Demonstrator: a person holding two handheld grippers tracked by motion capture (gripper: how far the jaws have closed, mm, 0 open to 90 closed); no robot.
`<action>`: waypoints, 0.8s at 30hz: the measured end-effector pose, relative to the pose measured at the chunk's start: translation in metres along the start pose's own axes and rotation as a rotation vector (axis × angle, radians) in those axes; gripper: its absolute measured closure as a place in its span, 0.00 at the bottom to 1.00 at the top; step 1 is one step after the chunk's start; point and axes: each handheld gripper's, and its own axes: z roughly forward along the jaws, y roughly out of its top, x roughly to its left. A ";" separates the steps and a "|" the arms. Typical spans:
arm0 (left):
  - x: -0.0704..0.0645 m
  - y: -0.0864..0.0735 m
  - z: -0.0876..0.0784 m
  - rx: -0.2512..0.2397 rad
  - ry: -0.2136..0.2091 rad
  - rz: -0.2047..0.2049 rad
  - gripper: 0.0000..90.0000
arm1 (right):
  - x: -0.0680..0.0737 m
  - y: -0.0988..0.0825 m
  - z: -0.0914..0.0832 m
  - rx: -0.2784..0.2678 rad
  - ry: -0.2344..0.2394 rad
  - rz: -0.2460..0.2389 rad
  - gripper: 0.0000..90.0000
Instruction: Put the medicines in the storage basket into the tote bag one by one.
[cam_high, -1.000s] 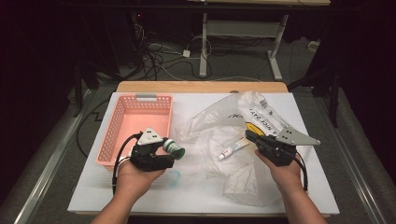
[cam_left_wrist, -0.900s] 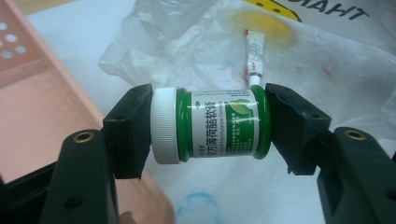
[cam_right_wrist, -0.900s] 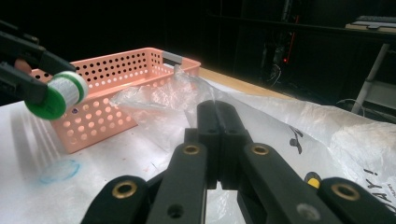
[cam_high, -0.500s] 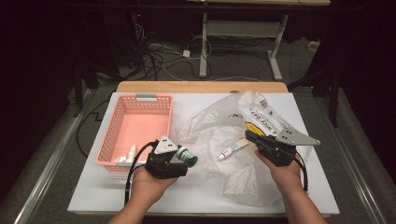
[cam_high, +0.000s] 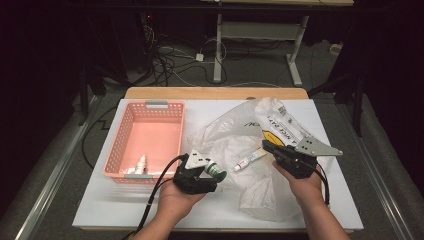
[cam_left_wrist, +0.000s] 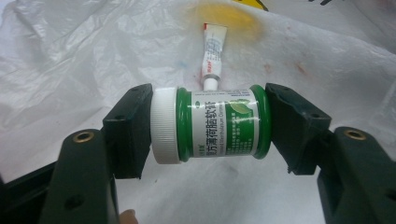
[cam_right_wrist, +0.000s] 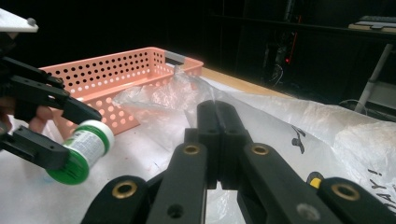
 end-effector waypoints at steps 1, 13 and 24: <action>0.000 0.001 0.003 0.000 0.002 -0.004 0.39 | 0.000 0.000 0.000 -0.001 0.001 0.000 1.00; -0.005 0.018 0.045 0.002 0.021 0.015 0.39 | 0.003 0.001 0.001 0.000 0.007 -0.011 1.00; 0.001 0.038 0.080 -0.006 0.067 0.029 0.39 | 0.001 0.001 0.000 -0.003 0.007 -0.007 1.00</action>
